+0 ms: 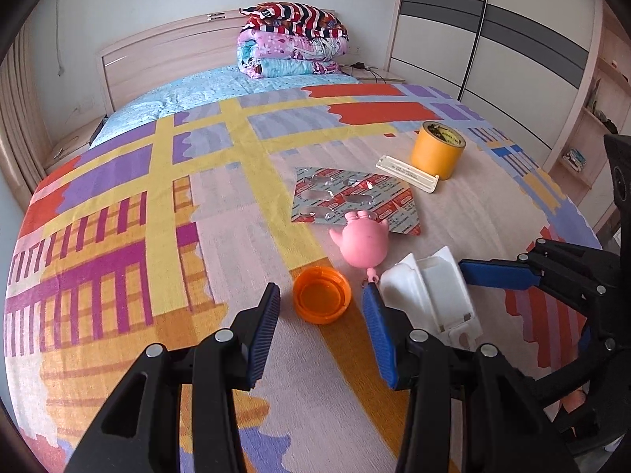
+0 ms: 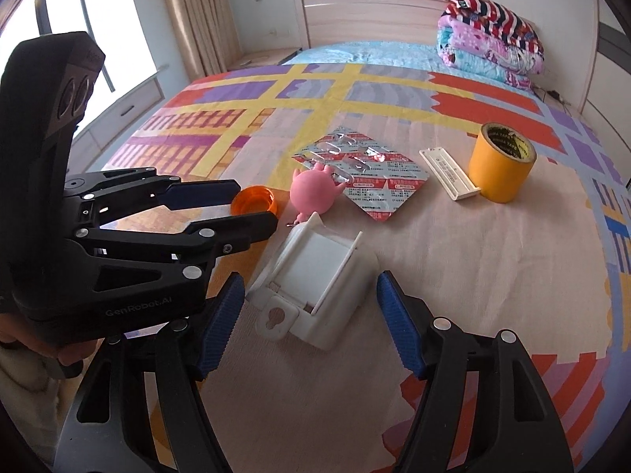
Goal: Collect trash
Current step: 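Grasp the orange cap with the left tool while the right tool grasps the white plastic holder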
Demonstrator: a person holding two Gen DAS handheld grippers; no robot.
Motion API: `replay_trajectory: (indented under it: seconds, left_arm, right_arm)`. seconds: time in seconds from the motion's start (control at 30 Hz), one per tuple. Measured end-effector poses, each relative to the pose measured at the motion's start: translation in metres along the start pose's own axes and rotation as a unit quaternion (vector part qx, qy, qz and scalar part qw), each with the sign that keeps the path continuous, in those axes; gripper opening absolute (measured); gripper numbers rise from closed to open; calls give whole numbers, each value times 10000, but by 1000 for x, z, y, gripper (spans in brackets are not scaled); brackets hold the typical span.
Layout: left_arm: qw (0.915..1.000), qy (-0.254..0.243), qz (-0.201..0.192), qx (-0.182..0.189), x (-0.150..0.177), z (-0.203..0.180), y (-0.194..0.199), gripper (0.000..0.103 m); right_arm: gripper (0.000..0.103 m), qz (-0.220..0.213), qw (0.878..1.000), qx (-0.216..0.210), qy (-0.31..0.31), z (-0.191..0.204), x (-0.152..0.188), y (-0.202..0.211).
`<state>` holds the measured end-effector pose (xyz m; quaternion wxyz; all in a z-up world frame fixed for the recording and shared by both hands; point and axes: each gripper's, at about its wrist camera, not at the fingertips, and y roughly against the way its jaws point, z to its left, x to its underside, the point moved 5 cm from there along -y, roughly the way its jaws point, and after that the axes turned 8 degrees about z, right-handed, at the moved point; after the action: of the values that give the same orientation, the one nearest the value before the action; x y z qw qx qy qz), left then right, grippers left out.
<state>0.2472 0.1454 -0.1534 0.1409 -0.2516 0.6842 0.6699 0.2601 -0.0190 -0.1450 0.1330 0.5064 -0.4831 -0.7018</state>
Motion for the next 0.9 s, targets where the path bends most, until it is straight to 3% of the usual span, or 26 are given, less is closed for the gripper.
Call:
replay_trajectory:
  seconds: [0.13,0.4,0.9]
  left_arm:
    - [9999,-111,-26,-42,0,-2,-1,29]
    - [9998,-40,-185,-48,4,-3,12,29]
    - [9990,18,-435,-111,25,-22,53,29]
  right_arm:
    - [68,-83,9999,75,35,-1,0,0]
    - [49,-152,9999,35,-58,-6,2,6]
    - [46,-243,9997,-11,-83,-5,20,30]
